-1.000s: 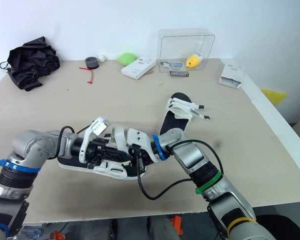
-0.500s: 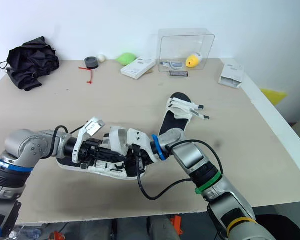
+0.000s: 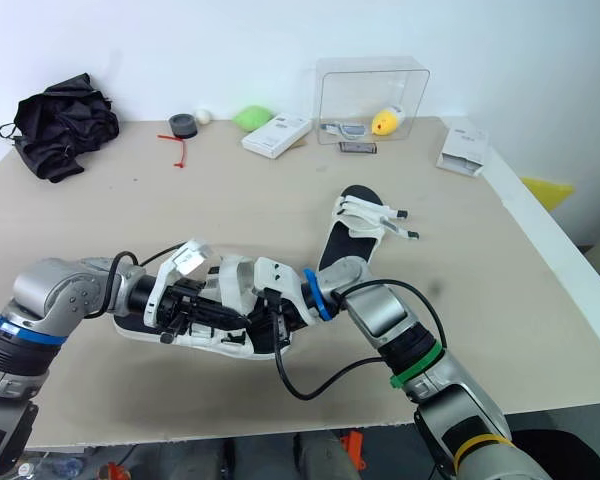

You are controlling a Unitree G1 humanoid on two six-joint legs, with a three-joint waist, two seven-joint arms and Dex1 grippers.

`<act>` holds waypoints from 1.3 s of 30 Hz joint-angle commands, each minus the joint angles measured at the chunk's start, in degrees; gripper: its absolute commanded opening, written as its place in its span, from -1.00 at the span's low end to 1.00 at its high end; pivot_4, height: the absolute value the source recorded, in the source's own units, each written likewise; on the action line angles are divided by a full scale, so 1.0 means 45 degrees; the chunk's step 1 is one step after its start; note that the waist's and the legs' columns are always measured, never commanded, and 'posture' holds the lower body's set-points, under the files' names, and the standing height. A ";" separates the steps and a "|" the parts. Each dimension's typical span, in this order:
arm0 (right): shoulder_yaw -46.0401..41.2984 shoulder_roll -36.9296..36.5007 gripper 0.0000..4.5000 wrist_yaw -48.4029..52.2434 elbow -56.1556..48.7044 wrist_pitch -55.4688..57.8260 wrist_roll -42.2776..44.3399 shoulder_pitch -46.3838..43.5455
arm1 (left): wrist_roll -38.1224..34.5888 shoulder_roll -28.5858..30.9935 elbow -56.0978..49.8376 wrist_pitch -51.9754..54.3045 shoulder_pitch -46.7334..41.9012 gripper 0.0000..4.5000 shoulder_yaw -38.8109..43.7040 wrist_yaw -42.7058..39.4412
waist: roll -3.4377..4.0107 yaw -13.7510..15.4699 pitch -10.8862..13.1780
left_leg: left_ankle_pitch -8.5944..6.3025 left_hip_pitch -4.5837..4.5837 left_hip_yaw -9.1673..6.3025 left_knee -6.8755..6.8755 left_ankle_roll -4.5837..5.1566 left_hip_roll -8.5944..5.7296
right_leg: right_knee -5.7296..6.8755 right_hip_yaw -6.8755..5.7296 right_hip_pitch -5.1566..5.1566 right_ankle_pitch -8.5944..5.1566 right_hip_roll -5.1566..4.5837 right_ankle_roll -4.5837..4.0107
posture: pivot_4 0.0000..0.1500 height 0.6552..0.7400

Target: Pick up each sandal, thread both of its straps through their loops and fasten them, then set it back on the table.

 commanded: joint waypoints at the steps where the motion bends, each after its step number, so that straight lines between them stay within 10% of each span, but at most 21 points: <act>1: 0.0556 -0.0099 -1.00 -0.0381 0.0878 0.0246 -0.0682 0.0241 | 0.0015 0.0399 0.0236 0.0451 -0.0357 -0.93 -0.0358 -0.0529 | 0.0000 -0.0009 0.0000 | 0.0000 0.0000 0.0000 0.0000 0.0000 0.0000 | 0.0000 0.0001 0.0000 0.0000 0.0001 0.0000 | 1.00 1.00; 39: 0.0617 0.0029 -1.00 -0.0556 0.0786 0.0265 -0.0701 0.0417 | 0.1615 0.0686 0.1535 0.0461 -0.1994 -0.93 -0.2277 -0.2607 | 0.0001 -0.0036 -0.0001 | 0.0009 0.0000 -0.0016 -0.0007 0.0016 0.0023 | 0.0013 -0.0002 -0.0011 0.0002 0.0042 -0.0033 | 1.00 1.00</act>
